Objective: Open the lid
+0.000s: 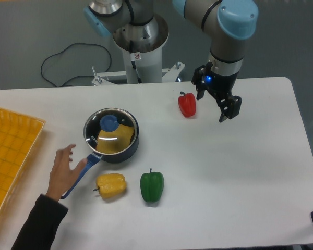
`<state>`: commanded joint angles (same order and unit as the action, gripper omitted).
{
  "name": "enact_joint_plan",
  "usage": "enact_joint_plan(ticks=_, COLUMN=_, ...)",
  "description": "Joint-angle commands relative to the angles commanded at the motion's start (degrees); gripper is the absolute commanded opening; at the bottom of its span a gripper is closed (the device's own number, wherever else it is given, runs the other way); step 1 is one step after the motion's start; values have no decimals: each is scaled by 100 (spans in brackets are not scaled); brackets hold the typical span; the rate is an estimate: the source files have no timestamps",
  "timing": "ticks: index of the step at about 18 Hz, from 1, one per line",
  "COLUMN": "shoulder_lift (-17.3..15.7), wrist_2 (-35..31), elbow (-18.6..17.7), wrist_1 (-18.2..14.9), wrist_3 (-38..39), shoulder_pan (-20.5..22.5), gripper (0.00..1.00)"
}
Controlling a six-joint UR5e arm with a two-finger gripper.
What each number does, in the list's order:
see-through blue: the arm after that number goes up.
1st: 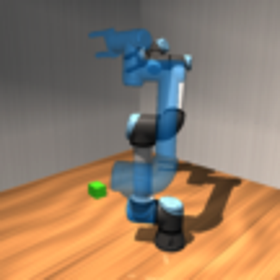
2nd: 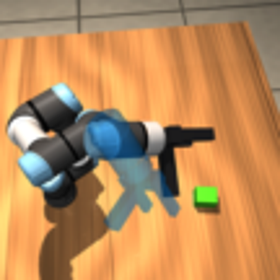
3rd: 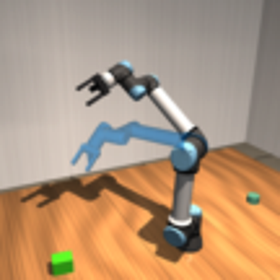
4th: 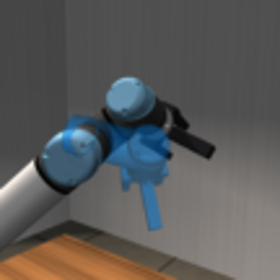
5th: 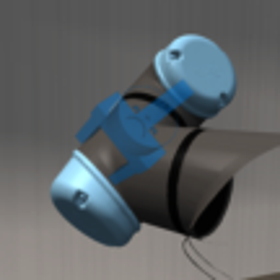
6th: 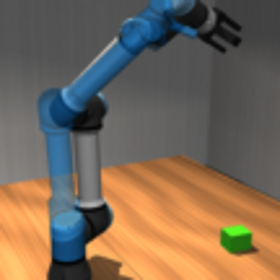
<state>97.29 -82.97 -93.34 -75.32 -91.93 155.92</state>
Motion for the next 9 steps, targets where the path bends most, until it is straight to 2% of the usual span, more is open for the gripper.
enact_joint_plan(ticks=9, shoulder_lift=-35, wrist_2=44, elbow=-17, wrist_1=-26, wrist_3=79, shoulder_pan=-44, gripper=100)
